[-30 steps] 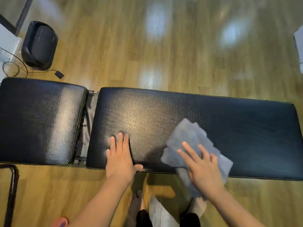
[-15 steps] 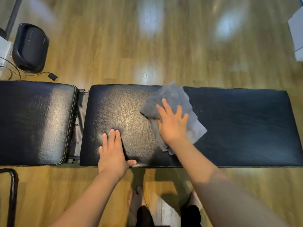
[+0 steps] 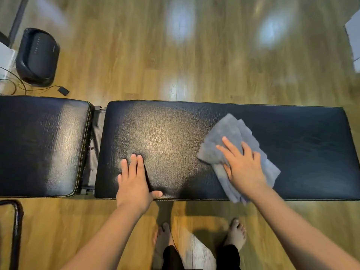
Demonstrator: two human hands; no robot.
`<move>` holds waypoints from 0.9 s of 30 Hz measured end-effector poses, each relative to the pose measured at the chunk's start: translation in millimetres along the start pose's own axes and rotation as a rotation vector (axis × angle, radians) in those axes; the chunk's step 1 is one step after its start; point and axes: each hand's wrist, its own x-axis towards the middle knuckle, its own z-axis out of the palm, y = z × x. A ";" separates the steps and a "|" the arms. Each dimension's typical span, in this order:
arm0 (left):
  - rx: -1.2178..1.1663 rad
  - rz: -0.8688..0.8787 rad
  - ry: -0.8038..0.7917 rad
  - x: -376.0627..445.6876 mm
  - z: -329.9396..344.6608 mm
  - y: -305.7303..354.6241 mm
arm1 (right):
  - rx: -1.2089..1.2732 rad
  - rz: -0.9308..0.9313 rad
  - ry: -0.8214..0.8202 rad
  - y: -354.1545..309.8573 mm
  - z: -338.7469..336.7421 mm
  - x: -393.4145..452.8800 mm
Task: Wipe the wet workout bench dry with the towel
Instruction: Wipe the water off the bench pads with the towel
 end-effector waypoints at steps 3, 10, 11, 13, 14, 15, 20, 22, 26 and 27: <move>0.013 -0.006 -0.003 0.9 1.8 -1.3 | 0.102 0.096 -0.008 -8.2 -9.5 56.4; 0.021 -0.030 -0.018 2.1 -0.7 2.8 | 0.174 0.080 -0.067 -89.9 -15.8 80.0; 0.032 -0.040 -0.025 2.3 -1.6 4.5 | 0.142 0.002 -0.068 -97.7 -12.0 66.5; 0.054 -0.071 -0.040 1.4 -3.9 11.6 | 0.095 -0.145 -0.017 -104.9 -3.7 29.5; 0.061 -0.085 -0.037 0.9 -4.9 17.1 | 0.079 -0.210 -0.019 -103.6 0.3 8.4; 0.074 -0.083 -0.024 -0.2 -5.3 23.8 | 0.049 -0.264 -0.034 -97.8 4.7 -12.3; 0.096 0.131 0.011 -14.0 12.2 73.3 | -0.041 -0.309 -0.100 -15.7 22.8 -74.5; 0.082 0.135 -0.041 -18.6 26.0 89.8 | -0.033 -0.211 -0.109 18.9 17.6 -70.1; 0.130 0.085 -0.041 -16.9 38.6 97.4 | -0.018 -0.100 0.016 58.6 -0.9 -22.3; 0.135 0.085 -0.041 -16.4 38.7 97.7 | -0.003 -0.060 0.032 60.1 -5.5 -4.0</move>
